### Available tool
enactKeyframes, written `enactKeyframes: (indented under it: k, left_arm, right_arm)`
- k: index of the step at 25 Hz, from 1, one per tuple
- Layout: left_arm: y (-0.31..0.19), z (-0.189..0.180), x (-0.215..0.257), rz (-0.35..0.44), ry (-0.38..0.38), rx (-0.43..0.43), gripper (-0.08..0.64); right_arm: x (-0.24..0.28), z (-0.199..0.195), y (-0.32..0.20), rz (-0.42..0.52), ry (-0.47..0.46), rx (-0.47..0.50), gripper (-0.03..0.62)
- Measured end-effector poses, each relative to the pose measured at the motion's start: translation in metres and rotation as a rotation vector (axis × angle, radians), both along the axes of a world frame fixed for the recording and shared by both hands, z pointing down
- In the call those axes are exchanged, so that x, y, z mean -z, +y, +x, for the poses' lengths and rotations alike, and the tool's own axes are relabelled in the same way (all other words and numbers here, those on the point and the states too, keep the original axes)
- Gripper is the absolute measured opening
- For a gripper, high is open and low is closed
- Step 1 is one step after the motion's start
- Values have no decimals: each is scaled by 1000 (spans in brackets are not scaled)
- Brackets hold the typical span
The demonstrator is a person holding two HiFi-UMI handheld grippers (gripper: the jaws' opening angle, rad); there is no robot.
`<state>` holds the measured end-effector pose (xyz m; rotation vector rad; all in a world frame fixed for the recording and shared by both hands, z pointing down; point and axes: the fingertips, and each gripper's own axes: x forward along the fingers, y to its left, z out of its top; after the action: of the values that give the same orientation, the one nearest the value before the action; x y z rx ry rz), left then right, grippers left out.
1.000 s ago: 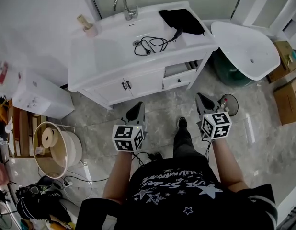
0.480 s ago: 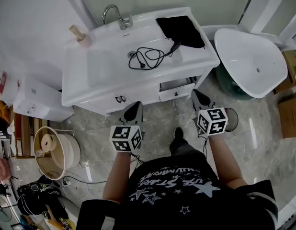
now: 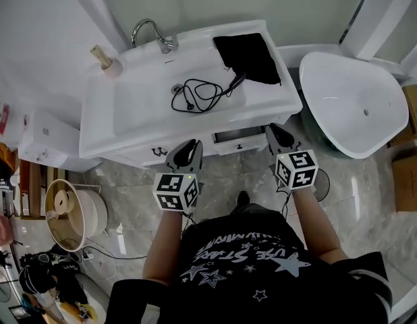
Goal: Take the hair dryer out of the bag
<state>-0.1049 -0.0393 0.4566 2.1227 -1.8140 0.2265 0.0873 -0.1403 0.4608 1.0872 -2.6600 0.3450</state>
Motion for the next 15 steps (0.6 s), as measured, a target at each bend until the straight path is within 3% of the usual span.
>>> enactKeyframes:
  k: [7,15]
  left_arm:
    - [-29,25,-6,-30,-3,-20,136]
    - [-61,26,-15,-49,1,-80,208]
  right_arm:
    - [-6,18,-30,-18,5,3,121]
    - [-19,22,-58,-60,11,-55,200]
